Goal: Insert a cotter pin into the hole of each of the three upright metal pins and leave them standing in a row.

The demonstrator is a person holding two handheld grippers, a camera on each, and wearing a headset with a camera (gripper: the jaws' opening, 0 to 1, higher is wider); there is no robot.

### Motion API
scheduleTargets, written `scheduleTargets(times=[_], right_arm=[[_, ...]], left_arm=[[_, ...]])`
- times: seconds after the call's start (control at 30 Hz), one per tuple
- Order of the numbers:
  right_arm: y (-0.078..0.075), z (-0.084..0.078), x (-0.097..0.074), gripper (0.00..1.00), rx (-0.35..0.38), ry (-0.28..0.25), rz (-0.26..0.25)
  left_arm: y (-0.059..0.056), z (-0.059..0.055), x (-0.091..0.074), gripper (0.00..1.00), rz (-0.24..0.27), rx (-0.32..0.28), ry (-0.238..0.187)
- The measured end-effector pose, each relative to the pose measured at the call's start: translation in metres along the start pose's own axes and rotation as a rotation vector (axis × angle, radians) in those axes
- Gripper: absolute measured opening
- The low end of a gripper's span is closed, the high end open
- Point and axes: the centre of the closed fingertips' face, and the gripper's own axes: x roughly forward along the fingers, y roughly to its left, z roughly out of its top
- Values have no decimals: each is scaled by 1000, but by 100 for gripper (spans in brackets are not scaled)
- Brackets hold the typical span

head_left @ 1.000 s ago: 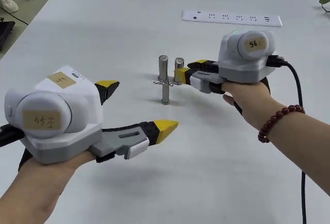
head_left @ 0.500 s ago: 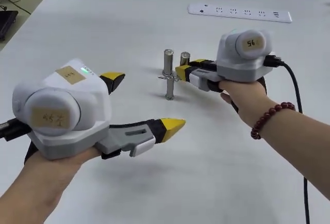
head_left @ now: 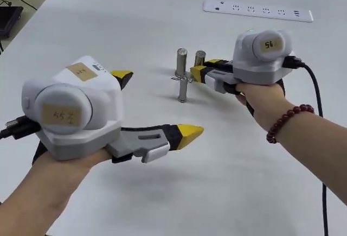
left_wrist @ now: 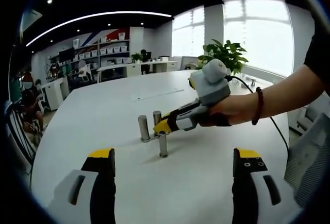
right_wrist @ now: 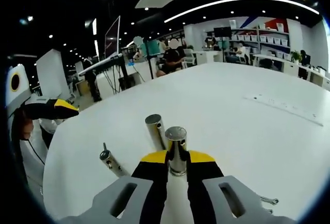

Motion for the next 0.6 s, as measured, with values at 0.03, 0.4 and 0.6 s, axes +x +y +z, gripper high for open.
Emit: scheduleTargets(times=[0.03,0.4,0.6], right_arm=[[0,0,-1,8,7,2,-2],[5,-5,-15,7,-32,15,-10],[0,-7,-28,7,-63,14,-3]], left_arm=[[0,0,0,95,1,1,2],[2,-3,0,99,3,1,16],[1,-2,0,99,0,0,17]])
